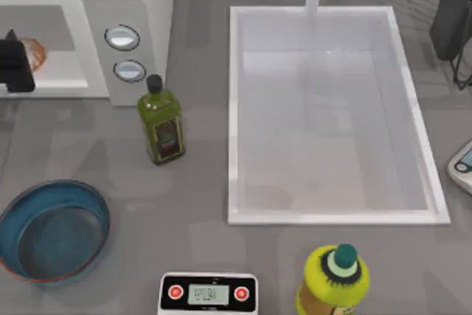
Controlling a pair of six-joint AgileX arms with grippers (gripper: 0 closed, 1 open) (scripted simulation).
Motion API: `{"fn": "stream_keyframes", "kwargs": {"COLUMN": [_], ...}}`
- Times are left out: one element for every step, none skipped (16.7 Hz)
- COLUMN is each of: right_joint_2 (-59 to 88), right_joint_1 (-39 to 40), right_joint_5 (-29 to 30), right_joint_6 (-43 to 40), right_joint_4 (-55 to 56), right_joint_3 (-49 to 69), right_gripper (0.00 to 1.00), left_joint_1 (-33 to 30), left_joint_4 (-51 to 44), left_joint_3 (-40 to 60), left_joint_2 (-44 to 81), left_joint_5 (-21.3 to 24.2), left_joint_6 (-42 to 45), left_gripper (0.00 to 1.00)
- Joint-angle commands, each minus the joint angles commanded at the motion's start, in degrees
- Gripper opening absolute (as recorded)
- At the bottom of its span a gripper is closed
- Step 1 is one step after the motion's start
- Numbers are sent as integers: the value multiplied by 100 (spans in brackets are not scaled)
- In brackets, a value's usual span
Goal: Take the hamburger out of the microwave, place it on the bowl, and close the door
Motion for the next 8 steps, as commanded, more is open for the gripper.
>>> {"fn": "stream_keyframes", "kwargs": {"right_joint_2": [0,0,0,0,0,0,0,0], "right_joint_1": [0,0,0,0,0,0,0,0], "right_joint_5": [0,0,0,0,0,0,0,0], "right_joint_6": [0,0,0,0,0,0,0,0], "right_joint_4": [0,0,0,0,0,0,0,0], "right_joint_3": [0,0,0,0,0,0,0,0], "right_gripper": [100,100,100,100,100,100,100,100], "left_joint_1": [22,45,67,90,114,136,156,174], "left_joint_4": [257,512,762,1007,1243,1470,1687,1894], "left_joint_3": [242,482,718,950,1173,1389,1596,1795], "left_joint_2": [574,1142,1701,2250,2777,3285,3772,4233], "left_joint_5": [34,69,104,141,177,213,248,281], "left_joint_6": [14,28,41,54,65,76,86,95], "left_gripper": [100,100,100,100,100,100,100,100]}}
